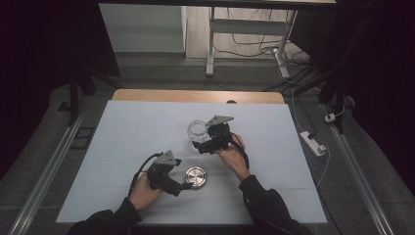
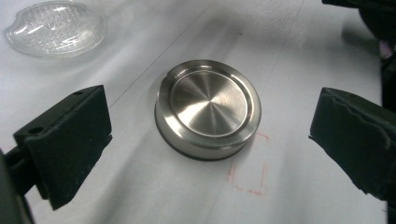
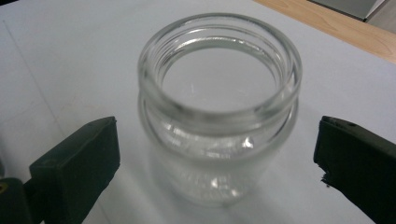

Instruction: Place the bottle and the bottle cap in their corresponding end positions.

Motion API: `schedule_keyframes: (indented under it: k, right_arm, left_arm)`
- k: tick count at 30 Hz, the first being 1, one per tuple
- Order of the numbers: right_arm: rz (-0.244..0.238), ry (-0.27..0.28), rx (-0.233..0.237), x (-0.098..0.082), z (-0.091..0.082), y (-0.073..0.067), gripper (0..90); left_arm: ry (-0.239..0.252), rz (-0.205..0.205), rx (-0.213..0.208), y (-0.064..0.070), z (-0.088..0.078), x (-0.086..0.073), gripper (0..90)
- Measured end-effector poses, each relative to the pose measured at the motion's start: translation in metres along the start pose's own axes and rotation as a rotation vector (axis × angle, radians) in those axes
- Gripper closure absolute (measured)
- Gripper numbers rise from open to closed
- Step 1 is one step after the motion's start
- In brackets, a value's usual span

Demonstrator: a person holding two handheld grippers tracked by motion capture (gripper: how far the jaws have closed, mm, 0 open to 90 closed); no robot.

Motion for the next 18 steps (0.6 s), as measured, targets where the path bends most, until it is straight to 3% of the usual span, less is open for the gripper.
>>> schedule_keyframes:
  k: [5, 11, 18]
  right_arm:
    - [0.013, 0.003, 0.018, -0.004, -0.013, 0.001, 0.4]
    - [0.013, -0.006, 0.035, -0.005, -0.019, -0.001, 0.5]
    - [0.012, -0.007, 0.053, -0.001, -0.031, -0.007, 0.5]
  left_arm:
    - [0.019, -0.022, -0.034, -0.002, -0.006, -0.001, 0.0]
    - [0.026, -0.027, -0.039, -0.001, -0.014, -0.002, 0.0]
    - [0.068, -0.048, -0.054, -0.001, -0.028, -0.002, 0.0]
Point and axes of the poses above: each handheld gripper's, and its own axes: z roughly forward along the jaws, x roughly out of its top, y roughly to its right, the point moved 7 cm from there along z, roughly forward along the jaws, and after that the axes turned 3 degrees about -x, right-handed, at the moved point
